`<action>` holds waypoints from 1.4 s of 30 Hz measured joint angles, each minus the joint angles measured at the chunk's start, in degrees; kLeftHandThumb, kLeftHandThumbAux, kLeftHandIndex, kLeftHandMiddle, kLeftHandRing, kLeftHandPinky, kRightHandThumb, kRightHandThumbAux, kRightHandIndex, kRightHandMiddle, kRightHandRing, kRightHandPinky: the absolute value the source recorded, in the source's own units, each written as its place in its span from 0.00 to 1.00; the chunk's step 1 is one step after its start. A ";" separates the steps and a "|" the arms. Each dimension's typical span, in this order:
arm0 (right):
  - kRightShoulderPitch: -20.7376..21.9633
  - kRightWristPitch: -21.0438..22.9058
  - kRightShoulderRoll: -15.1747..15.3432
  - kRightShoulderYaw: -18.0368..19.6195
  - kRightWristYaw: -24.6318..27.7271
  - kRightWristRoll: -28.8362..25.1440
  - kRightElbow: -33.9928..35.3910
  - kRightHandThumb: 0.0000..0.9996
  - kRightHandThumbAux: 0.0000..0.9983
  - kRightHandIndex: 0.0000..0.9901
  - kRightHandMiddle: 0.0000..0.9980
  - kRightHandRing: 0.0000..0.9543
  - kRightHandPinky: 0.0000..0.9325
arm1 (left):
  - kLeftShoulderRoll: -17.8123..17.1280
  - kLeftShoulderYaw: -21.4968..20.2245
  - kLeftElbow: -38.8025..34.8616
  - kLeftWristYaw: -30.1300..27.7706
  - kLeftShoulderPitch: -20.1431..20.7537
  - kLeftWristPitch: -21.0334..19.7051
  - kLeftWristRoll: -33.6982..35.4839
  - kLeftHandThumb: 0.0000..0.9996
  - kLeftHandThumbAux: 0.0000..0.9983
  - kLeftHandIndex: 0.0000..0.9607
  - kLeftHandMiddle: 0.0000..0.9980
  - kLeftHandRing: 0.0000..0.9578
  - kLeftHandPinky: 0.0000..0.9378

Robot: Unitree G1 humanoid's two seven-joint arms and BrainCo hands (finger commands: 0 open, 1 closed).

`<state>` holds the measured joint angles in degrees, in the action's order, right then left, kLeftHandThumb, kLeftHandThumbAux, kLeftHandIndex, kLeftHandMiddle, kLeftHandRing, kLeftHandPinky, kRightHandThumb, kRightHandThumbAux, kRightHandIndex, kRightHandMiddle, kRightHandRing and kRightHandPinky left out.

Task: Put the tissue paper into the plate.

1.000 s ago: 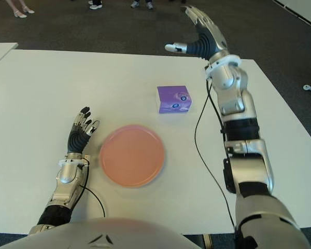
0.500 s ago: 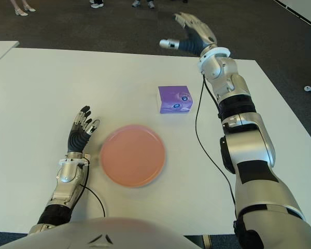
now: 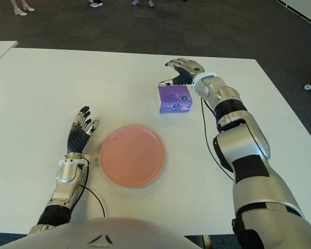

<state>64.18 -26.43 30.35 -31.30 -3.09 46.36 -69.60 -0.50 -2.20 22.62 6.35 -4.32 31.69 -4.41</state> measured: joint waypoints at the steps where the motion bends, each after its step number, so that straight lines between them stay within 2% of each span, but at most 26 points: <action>1: 0.18 0.00 -0.01 -0.18 0.01 0.02 -0.24 0.38 0.20 0.00 0.00 0.00 0.00 | 0.00 -0.04 -0.01 0.00 -0.02 -0.01 0.00 0.00 0.54 0.00 0.00 0.00 0.00; 11: 1.34 -0.04 -0.10 -1.31 0.33 -0.05 -1.38 0.37 0.19 0.00 0.00 0.00 0.00 | 0.00 -0.45 -0.05 0.04 -0.05 -0.19 0.00 0.00 0.54 0.00 0.00 0.00 0.00; 31: 1.33 -0.47 0.14 -1.29 7.26 -0.76 -2.31 0.39 0.16 0.00 0.00 0.00 0.00 | -0.15 -0.84 0.05 0.01 0.10 -0.52 0.03 0.00 0.53 0.00 0.00 0.00 0.00; 42: 1.18 -0.68 0.45 -0.30 11.07 -2.97 -2.35 0.39 0.15 0.00 0.00 0.00 0.00 | -0.46 -1.00 0.70 -0.05 0.55 -0.21 0.08 0.00 0.53 0.00 0.00 0.00 0.00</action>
<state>65.36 -27.11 30.80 -31.59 7.98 43.38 -71.95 -0.96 -3.20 23.32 6.30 -3.76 31.48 -4.33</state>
